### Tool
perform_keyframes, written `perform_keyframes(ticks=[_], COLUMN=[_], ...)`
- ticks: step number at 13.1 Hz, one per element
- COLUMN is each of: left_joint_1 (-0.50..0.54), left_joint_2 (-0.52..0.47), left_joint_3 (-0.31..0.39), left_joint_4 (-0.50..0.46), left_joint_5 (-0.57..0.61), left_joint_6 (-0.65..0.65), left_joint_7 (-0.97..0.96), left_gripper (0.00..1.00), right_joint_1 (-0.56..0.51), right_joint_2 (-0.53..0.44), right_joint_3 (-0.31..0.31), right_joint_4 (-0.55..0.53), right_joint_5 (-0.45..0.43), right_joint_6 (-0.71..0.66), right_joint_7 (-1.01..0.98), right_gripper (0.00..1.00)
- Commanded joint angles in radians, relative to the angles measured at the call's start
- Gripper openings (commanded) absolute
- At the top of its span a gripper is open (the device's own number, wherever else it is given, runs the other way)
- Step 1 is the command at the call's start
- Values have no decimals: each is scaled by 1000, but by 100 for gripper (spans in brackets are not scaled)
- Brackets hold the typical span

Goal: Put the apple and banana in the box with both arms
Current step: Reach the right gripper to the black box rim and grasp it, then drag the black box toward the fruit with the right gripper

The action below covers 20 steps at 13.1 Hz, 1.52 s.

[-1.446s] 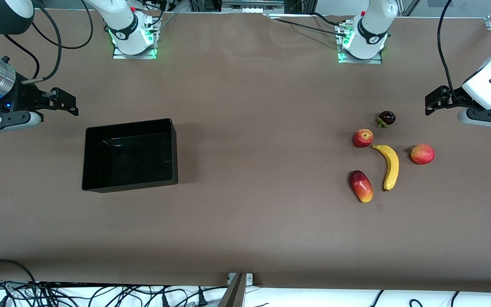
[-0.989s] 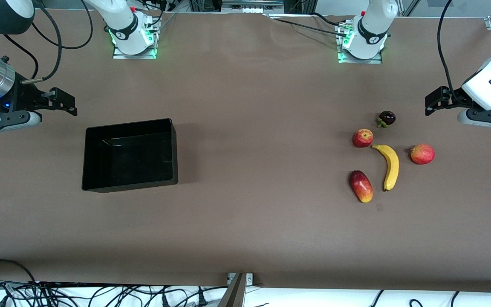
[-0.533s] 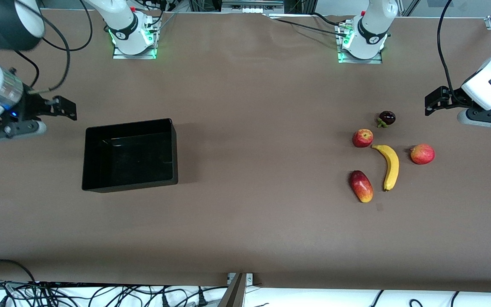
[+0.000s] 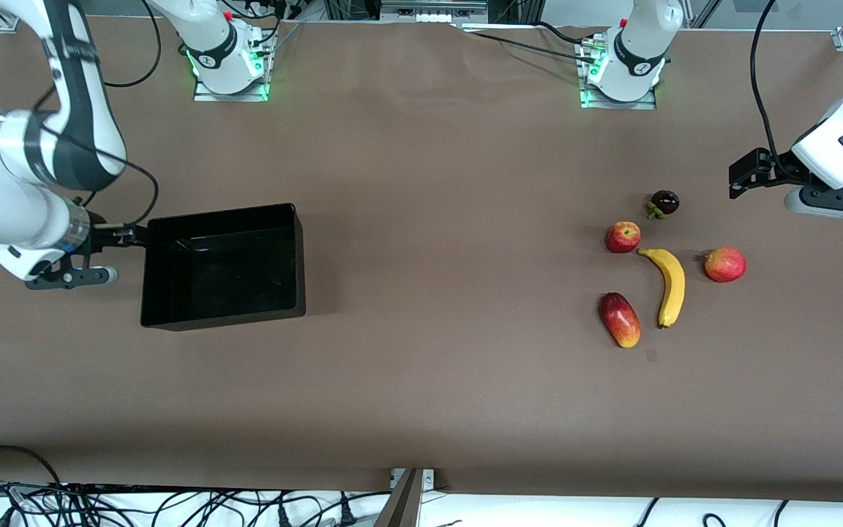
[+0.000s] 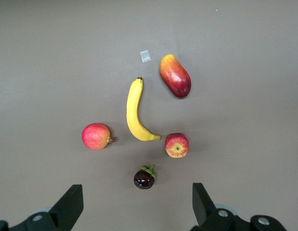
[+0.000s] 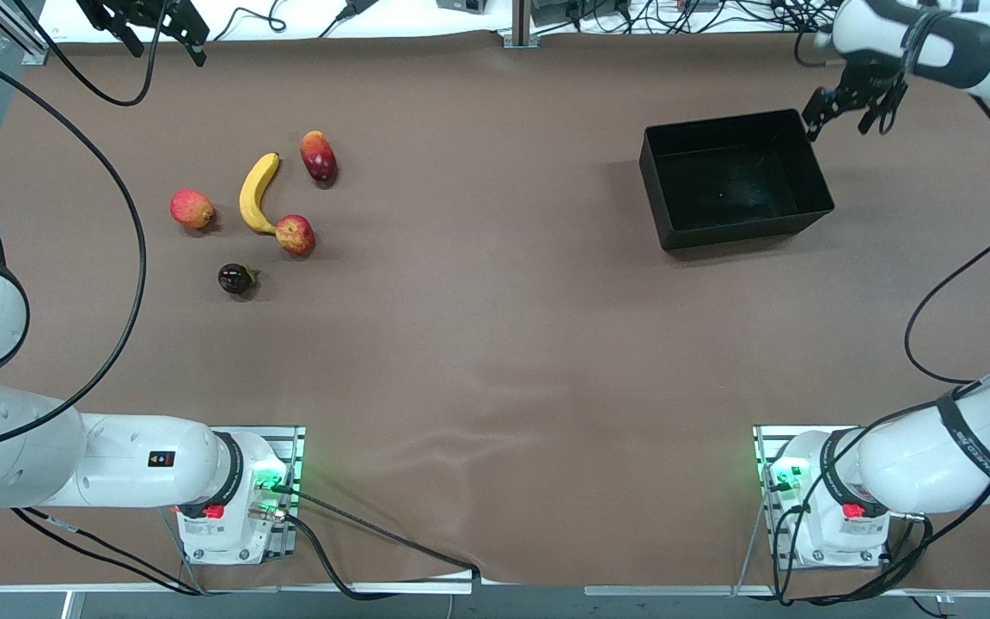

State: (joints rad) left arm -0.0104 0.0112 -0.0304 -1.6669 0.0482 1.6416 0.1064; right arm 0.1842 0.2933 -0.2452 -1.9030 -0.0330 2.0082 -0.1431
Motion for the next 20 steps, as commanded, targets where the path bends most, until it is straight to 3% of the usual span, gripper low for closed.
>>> perform_keyframes(ticks=[1, 2, 4, 6, 8, 9, 13, 15, 17, 20], left_joint_1=[1, 1, -2, -2, -2, -2, -2, -2, 0, 1], left_joint_2=[12, 13, 13, 12, 13, 12, 13, 12, 13, 12], left_joint_3=[-2, -2, -3, -3, -3, -3, -3, -3, -3, -3], left_joint_4=[27, 29, 29, 27, 27, 27, 27, 27, 27, 27], left_joint_5=[-22, -24, -24, -24, -24, -24, -24, -24, -25, -25], left_joint_6=[-8, -8, -8, -8, -8, -8, -8, -8, -8, -8], left_joint_7=[16, 16, 15, 15, 15, 15, 15, 15, 16, 16], left_gripper=[100, 100, 100, 100, 100, 100, 100, 100, 100, 100], right_joint_1=[-21, -26, -32, -32, -41, -41, -32, -12, 36, 167], right_joint_2=[3, 13, 46, 78, 89, 87, 75, 75, 81, 101], right_joint_3=[1, 1, 1, 1, 1, 1, 10, 39, 75, 110], right_joint_4=[-132, -169, -183, -185, -182, -176, -114, -3, 120, 202], right_joint_5=[8, 8, 27, 93, 116, 116, 119, 148, 153, 159], right_joint_6=[156, 209, 250, 268, 267, 261, 232, 135, 39, -5], right_joint_7=[-15, -15, -16, -71, -92, -92, -82, -78, 27, 216], right_gripper=[100, 98, 81, 54, 14, 0, 0, 0, 0, 0])
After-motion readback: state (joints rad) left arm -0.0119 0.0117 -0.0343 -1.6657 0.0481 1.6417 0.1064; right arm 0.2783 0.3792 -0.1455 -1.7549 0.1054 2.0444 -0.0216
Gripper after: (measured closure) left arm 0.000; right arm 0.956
